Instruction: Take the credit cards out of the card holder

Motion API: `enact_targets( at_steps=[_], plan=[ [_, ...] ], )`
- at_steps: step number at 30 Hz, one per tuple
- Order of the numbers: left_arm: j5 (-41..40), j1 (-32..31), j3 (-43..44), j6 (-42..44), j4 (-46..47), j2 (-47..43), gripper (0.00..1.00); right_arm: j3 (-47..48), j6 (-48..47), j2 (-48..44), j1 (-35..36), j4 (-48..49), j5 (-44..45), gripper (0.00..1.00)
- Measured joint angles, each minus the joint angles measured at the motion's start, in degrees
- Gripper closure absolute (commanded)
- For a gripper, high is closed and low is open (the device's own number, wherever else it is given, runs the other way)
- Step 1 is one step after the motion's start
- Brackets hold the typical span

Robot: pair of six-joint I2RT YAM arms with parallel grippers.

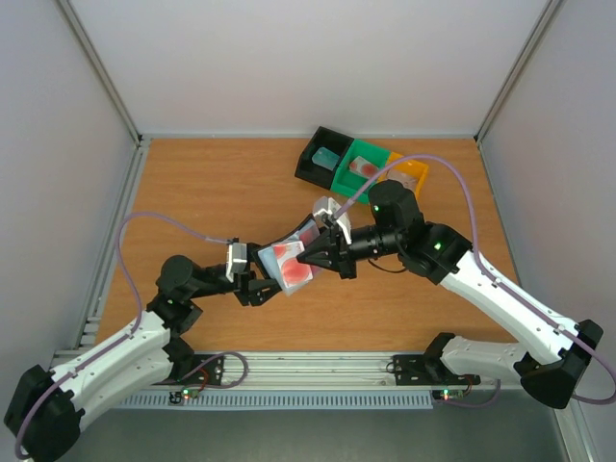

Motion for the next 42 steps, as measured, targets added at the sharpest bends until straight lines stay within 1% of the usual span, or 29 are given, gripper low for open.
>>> enact_targets(
  at_steps=[3,9,13,15,16,18,20,22,23,26,27,29,30,32,34,36,39,42],
  plan=[
    [0.4,0.0,0.0,-0.5,-0.2,0.0,0.26,0.0,0.2,0.0,0.0,0.1,0.0,0.99],
    [2.7,0.0,0.0,-0.8,-0.3,0.0,0.18,0.2,-0.3,-0.3,0.0,-0.5,1.2,0.99],
    [4.1,0.0,0.0,-2.0,1.0,-0.1,0.16,0.7,-1.6,0.3,-0.2,-2.2,3.1,0.99],
    [4.5,0.0,0.0,-2.5,1.2,-0.1,0.23,0.8,-2.2,1.0,-0.2,-3.3,3.3,0.99],
    [4.5,0.0,0.0,-2.8,1.2,0.0,0.29,0.9,-2.4,1.4,-0.2,-3.7,3.2,0.99],
    [4.3,0.0,0.0,-3.8,1.1,0.0,0.55,0.9,-2.7,1.9,-0.2,-4.3,2.5,0.99],
    [3.6,0.1,0.0,-4.7,1.0,0.0,0.77,1.0,-3.1,2.4,-0.2,-4.6,1.4,0.99],
    [2.5,0.4,0.0,-5.4,1.0,0.1,0.96,1.4,-3.5,2.8,-0.1,-4.9,0.1,0.99],
    [2.0,0.4,0.0,-5.6,1.0,0.1,0.99,1.4,-3.6,2.8,-0.1,-4.9,-0.5,0.99],
    [1.2,0.5,0.0,-6.6,1.0,0.1,1.00,1.4,-4.4,2.8,-0.1,-4.8,-2.4,0.98],
    [1.1,0.5,0.0,-6.8,1.1,0.1,1.00,1.4,-4.6,2.8,-0.2,-4.8,-2.8,0.94],
    [1.0,0.5,0.0,-7.2,1.1,0.1,1.00,1.4,-5.0,2.8,-0.6,-4.8,-3.5,0.81],
    [0.9,0.5,0.0,-7.2,1.2,0.1,1.00,1.4,-5.2,2.8,-0.9,-4.8,-4.4,0.76],
    [0.8,0.5,0.0,-7.2,1.2,0.1,1.00,1.2,-4.9,2.7,-2.0,-4.6,-6.1,0.74],
    [0.4,0.5,0.0,-7.1,1.1,0.1,1.00,0.9,-4.9,2.6,-3.0,-4.2,-7.6,0.78],
    [0.3,0.5,0.0,-7.1,1.1,0.0,1.00,0.5,-4.5,2.6,-3.5,-3.8,-8.8,0.86],
    [0.4,0.5,0.0,-7.0,1.1,-0.3,1.00,0.1,-4.1,2.6,-3.9,-3.5,-9.9,0.95],
    [0.4,0.5,0.0,-6.9,1.2,-0.7,1.00,-0.2,-3.8,2.5,-4.1,-3.3,-10.5,0.99]
  ],
)
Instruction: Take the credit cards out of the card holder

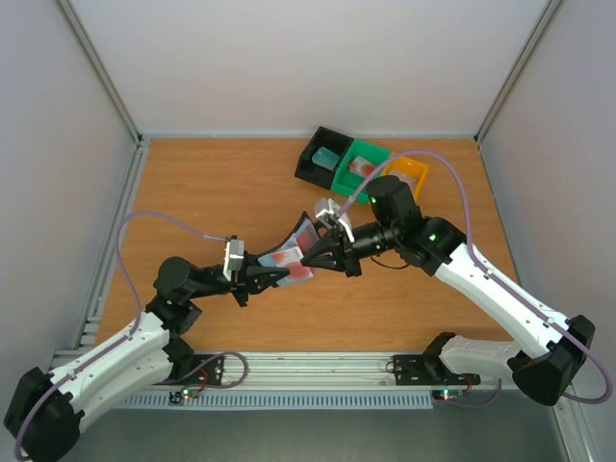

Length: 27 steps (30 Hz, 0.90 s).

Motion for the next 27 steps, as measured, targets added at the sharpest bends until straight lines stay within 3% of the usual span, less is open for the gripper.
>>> enact_targets(
  at_steps=[5,18,21,27],
  plan=[
    [-0.1,-0.1,0.0,0.0,-0.1,-0.1,1.00,-0.7,0.0,-0.4,-0.6,0.5,-0.6,0.99],
    [-0.3,-0.5,0.0,0.1,0.0,-0.3,0.87,-1.9,-0.4,-2.4,-3.8,-1.0,-1.8,0.99],
    [-0.3,-0.5,0.0,0.2,0.3,-0.3,0.99,-1.9,-0.4,-3.3,-5.1,-1.6,-2.2,0.99],
    [-0.1,-0.3,0.0,0.2,0.4,-0.3,1.00,-1.7,0.2,-2.8,-5.3,-1.6,-3.7,0.94]
  ],
)
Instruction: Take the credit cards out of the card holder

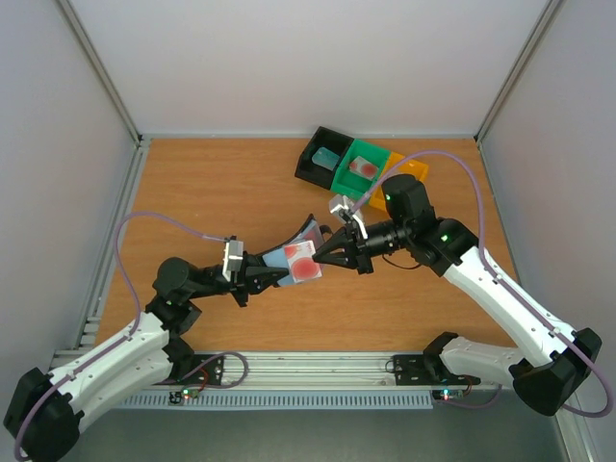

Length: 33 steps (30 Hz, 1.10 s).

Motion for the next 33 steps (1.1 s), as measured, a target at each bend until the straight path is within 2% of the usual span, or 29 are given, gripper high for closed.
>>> enact_targets(
  at_steps=[3,9,24,33],
  plan=[
    [0.0,0.0,0.0,0.0,0.0,0.0,1.00,0.0,0.2,0.0,0.0,0.1,-0.3,0.89],
    [0.0,0.0,0.0,0.0,0.1,0.0,1.00,0.0,1.2,0.0,-0.1,1.0,-1.5,0.99],
    [0.0,0.0,0.0,0.4,0.4,0.0,1.00,0.0,-0.3,-1.4,-1.1,-0.8,-0.4,0.99],
    [-0.1,0.0,0.0,0.4,0.3,0.0,1.00,0.0,-2.2,-4.4,-4.7,-4.6,0.6,0.99]
  ],
)
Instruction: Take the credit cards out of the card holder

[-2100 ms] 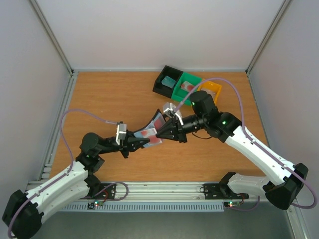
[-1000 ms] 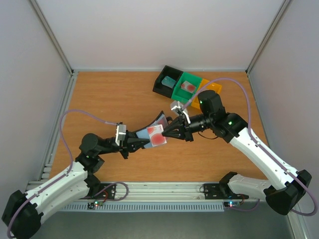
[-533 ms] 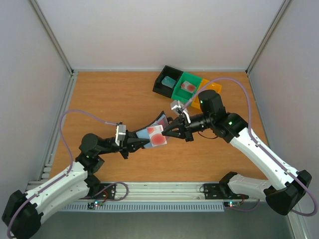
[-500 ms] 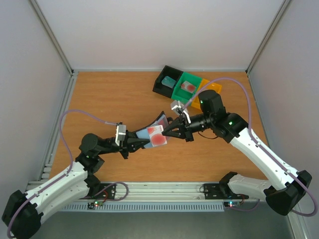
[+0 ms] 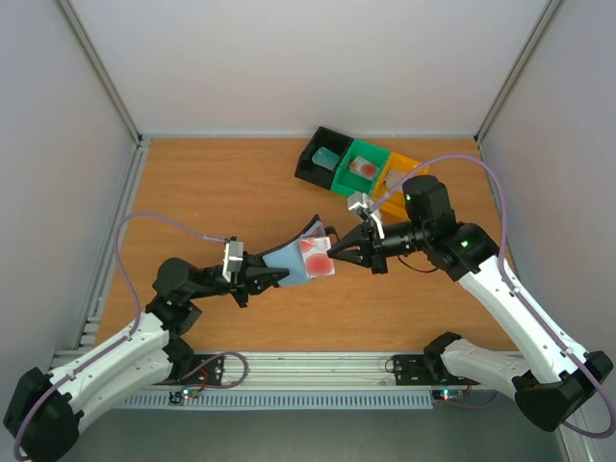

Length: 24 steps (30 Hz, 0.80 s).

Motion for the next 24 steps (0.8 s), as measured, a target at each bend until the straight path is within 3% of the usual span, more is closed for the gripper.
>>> enact_targets(
  at_steps=[10,21,22,24],
  plan=[
    [-0.1,0.0,0.0,0.0,0.3,0.1,0.99,0.0,3.1,2.4,1.2,3.3,-0.5,0.99],
    [-0.3,0.0,-0.5,-1.2,0.6,0.2,0.71,-0.2,5.1,5.8,5.2,7.1,0.1,0.99],
    [-0.3,0.0,-0.6,-1.1,0.6,0.2,0.71,-0.2,5.2,6.0,5.4,7.2,0.2,0.99],
    [-0.3,0.0,-0.6,-1.5,0.5,0.2,0.83,-0.2,5.2,6.4,5.8,7.3,0.3,0.99]
  ],
)
